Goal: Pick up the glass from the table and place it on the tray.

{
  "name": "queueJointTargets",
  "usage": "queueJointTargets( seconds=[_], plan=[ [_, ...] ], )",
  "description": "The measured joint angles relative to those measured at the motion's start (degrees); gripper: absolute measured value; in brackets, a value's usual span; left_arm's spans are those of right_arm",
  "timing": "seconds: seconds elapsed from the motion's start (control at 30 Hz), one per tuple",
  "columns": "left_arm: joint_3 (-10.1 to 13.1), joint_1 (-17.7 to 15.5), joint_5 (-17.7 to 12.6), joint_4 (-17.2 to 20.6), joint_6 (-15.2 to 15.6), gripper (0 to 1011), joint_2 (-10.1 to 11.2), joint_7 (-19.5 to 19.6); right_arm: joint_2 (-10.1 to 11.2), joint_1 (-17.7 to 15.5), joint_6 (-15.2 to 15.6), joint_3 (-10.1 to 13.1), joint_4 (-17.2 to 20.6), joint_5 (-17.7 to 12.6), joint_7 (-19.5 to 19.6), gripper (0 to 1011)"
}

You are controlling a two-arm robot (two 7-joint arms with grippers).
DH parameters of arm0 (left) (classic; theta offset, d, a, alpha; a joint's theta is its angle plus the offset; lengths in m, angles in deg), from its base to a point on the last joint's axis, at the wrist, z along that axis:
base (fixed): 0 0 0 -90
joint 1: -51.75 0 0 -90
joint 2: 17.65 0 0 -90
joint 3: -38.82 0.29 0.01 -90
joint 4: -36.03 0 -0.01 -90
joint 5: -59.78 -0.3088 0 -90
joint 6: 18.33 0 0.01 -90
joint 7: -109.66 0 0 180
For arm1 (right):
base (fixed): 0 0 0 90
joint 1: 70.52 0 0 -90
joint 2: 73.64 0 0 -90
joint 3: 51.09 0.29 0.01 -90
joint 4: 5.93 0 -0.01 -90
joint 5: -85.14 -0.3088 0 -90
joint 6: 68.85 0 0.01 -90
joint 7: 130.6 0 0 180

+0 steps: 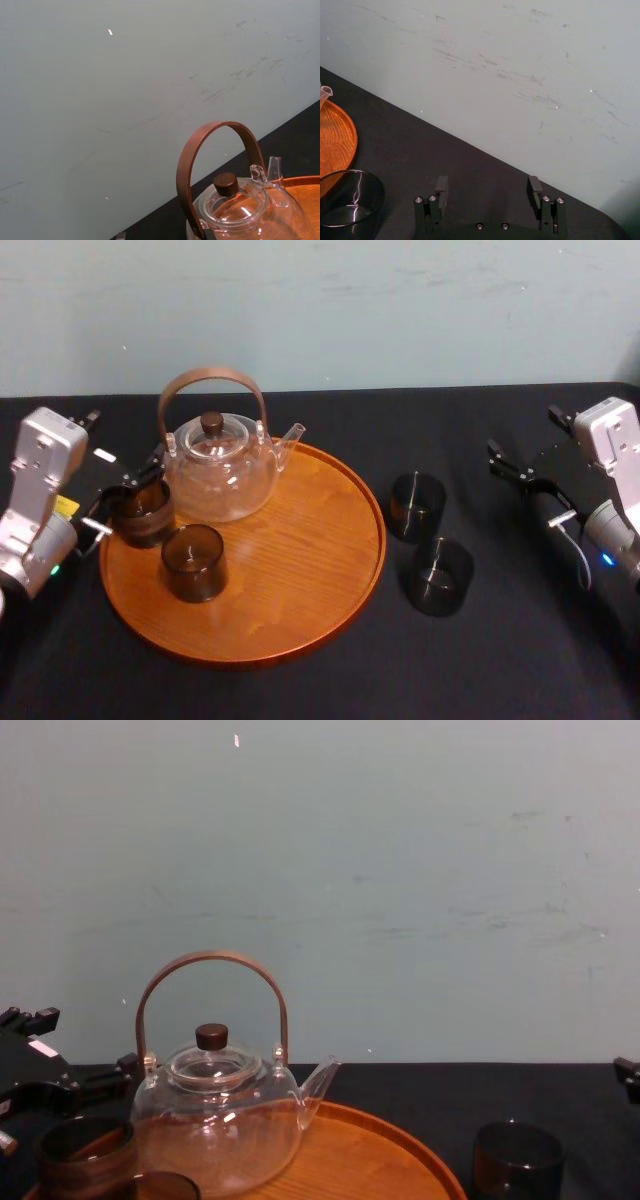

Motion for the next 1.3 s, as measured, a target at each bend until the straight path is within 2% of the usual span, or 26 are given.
queueJointTargets(
  seconds=[0.33, 0.5, 0.67, 0.7, 0.8, 0.97, 1.1, 1.3],
  plan=[
    [0.0, 0.0, 0.0, 0.0, 0.0, 1001, 0.0, 0.0, 0.0, 0.0, 0.0, 0.0, 0.0, 0.0, 0.0, 1002],
    [0.0, 0.0, 0.0, 0.0, 0.0, 1001, 0.0, 0.0, -0.4, -0.3, 0.5, 0.8, 1.2, -1.9, -3.5, 1002],
    [0.0, 0.0, 0.0, 0.0, 0.0, 1001, 0.0, 0.0, 0.2, -2.9, 2.2, 1.3, 5.9, -4.0, -6.6, 1002],
    [0.0, 0.0, 0.0, 0.0, 0.0, 1001, 0.0, 0.0, 0.2, -2.9, 2.2, 1.3, 5.9, -4.0, -6.6, 1002],
    [0.0, 0.0, 0.0, 0.0, 0.0, 1001, 0.0, 0.0, 0.3, -5.3, 3.2, 1.8, 9.5, -5.7, -8.0, 1002],
    [0.0, 0.0, 0.0, 0.0, 0.0, 1001, 0.0, 0.0, 0.7, -8.7, 4.0, 2.4, 14.1, -7.1, -9.3, 1002],
    [0.0, 0.0, 0.0, 0.0, 0.0, 1001, 0.0, 0.0, 1.0, -10.4, 4.7, 2.7, 16.1, -7.4, -9.7, 1002],
    [0.0, 0.0, 0.0, 0.0, 0.0, 1001, 0.0, 0.0, 1.5, -14.0, 8.2, 3.1, 20.1, -8.5, -10.3, 1003]
  ],
)
